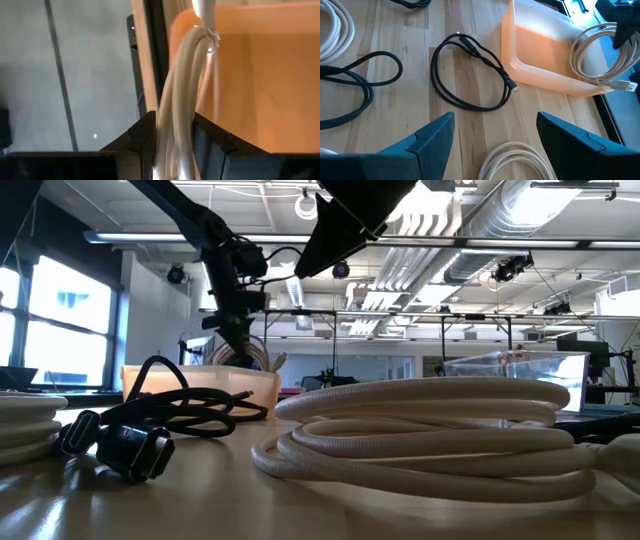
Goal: Pick & Place USB Port
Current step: Put the light brown hdmi cable into the orange bin
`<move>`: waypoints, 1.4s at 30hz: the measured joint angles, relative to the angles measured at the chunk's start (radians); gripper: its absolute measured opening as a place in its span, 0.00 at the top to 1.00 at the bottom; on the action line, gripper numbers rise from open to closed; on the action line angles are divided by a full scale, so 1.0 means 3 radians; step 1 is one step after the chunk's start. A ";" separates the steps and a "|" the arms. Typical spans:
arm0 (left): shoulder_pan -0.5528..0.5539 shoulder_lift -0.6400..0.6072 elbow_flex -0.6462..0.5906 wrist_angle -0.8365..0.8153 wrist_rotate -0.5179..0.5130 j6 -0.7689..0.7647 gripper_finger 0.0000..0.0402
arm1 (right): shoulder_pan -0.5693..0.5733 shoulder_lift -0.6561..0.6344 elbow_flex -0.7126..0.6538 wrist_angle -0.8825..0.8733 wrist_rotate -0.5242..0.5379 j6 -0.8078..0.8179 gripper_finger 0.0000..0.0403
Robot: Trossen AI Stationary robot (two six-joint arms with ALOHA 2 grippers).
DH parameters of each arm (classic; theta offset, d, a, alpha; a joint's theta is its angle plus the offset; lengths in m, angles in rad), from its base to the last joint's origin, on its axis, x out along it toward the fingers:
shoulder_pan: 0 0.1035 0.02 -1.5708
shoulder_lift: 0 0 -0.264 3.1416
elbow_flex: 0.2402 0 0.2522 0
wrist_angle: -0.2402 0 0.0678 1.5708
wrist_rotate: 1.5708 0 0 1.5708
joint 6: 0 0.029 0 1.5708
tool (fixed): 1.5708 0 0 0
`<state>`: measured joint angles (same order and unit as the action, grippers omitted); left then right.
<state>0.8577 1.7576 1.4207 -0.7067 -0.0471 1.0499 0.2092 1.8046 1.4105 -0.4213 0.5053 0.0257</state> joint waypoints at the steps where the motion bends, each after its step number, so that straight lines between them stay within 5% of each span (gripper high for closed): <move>1: 0.0013 0.0000 0.0026 0.0002 0.0000 -0.0040 0.72 | 0.0000 0.0000 0.0000 0.0000 -0.0001 0.0000 0.32; 9: 0.0164 -0.0003 0.0176 -0.0114 0.0211 -0.0256 0.72 | 0.0000 0.0000 0.0000 0.0000 -0.0001 0.0000 0.32; 31: 0.0151 -0.0012 0.0177 0.0178 0.0026 -0.0174 0.72 | -0.0123 0.0000 -0.0001 -0.0055 -0.0043 -0.0038 0.32; 42: 0.0151 -0.0405 0.0179 0.0159 -0.0046 -0.0095 0.72 | -0.0160 0.0000 -0.0001 -0.0068 0.0019 -0.0173 0.32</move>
<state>0.9031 1.6360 1.4743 -0.6590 -0.0608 1.0215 0.1612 1.8046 1.4101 -0.4417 0.5110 -0.0262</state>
